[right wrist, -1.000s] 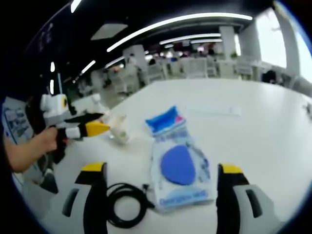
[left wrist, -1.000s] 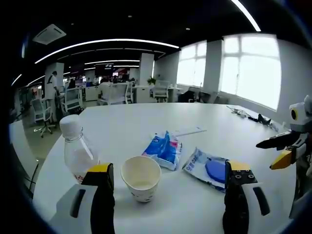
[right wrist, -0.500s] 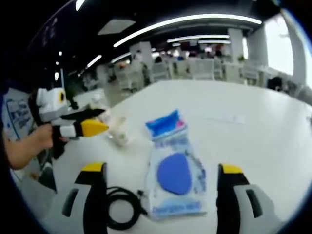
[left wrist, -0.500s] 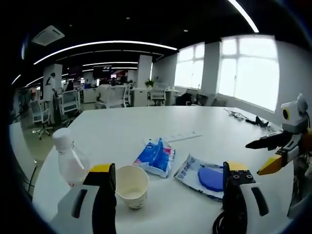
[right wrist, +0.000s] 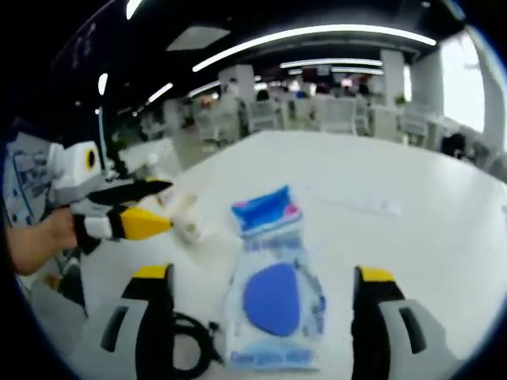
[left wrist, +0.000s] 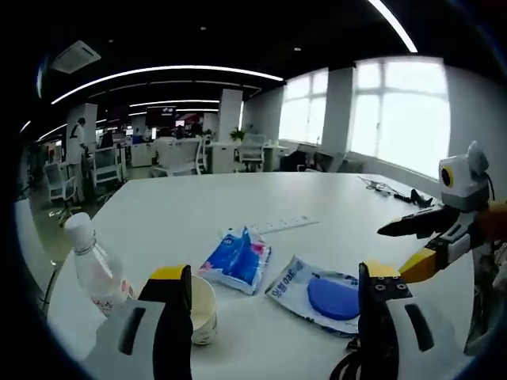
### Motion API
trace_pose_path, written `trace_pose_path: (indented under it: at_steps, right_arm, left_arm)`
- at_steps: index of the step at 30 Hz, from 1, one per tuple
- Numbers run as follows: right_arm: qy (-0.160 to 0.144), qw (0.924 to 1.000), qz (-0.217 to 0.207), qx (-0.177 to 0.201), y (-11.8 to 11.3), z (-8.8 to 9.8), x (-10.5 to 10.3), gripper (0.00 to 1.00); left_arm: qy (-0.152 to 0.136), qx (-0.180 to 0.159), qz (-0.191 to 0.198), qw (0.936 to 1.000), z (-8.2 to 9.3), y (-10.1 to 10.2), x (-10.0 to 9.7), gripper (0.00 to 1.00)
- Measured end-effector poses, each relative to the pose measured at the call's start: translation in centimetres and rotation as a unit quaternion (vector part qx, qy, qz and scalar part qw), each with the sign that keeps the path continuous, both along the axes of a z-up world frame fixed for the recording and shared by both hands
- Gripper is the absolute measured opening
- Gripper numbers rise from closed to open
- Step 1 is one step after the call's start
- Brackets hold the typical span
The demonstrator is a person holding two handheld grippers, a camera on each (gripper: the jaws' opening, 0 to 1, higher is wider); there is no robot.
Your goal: Arrange the tabletop items into an orderly group along one side of the table until the central work area is clear of visible clutter.
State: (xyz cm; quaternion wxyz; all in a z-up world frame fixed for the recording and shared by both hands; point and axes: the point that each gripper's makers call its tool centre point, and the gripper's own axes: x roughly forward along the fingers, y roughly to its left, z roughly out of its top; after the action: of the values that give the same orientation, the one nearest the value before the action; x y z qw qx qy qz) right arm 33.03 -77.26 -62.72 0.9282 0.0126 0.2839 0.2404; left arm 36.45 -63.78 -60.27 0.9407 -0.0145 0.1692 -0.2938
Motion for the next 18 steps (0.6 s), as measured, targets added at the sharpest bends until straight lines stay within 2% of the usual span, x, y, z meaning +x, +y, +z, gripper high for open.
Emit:
trace_pose_path:
  at_steps: [4,11,18]
  right_arm:
    - [-0.003,1.0,-0.001,-0.007,-0.4,-0.1,1.4,0.89]
    - [-0.009,0.9999,-0.002,-0.007,-0.7,0.0,3.3,0.88]
    - [-0.012,0.9999,0.0,-0.006,-0.3,-0.6,4.9,0.87]
  left_arm:
    - [-0.008,0.007,0.003,0.9999,0.2,-0.6,0.0,0.81]
    - [0.012,-0.016,0.021,0.9996,-0.1,-0.9,0.2,0.76]
    - [0.011,-0.027,0.039,0.9988,0.0,-1.3,0.6,0.7]
